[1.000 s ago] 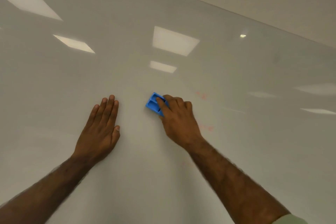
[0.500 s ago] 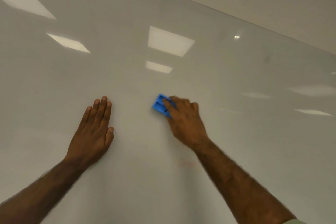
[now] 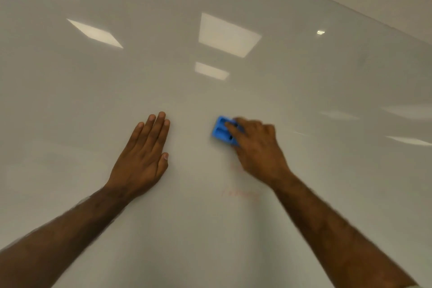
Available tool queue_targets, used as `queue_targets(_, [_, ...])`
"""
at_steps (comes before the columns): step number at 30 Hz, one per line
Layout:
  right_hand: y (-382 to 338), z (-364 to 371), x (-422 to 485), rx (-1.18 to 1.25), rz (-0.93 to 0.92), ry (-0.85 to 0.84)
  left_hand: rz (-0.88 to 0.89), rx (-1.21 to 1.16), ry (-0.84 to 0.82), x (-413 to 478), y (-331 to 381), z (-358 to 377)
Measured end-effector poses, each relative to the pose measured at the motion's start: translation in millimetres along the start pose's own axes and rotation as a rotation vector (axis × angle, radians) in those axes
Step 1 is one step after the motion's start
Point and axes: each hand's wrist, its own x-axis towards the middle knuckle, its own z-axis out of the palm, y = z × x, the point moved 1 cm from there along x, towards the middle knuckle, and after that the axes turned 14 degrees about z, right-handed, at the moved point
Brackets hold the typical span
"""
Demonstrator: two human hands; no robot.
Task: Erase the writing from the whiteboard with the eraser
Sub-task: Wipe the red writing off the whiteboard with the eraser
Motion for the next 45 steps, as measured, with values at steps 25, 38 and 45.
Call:
queue_targets(25, [46.6, -5.9, 12.4, 0.015, 0.232, 0.034, -0.008, 0.013, -0.003, -0.3, 2.8, -1.5])
queue_targets(38, [-11.3, 46.1, -206.4, 0.045, -0.214, -0.147, -0.010, -0.004, 0.003, -1.5, 3.7, -2.4])
queue_targets(45, [69.6, 6.4, -56.5, 0.059, 0.352, 0.046, -0.013, -0.010, -0.005, -1.2, 4.3, -1.3])
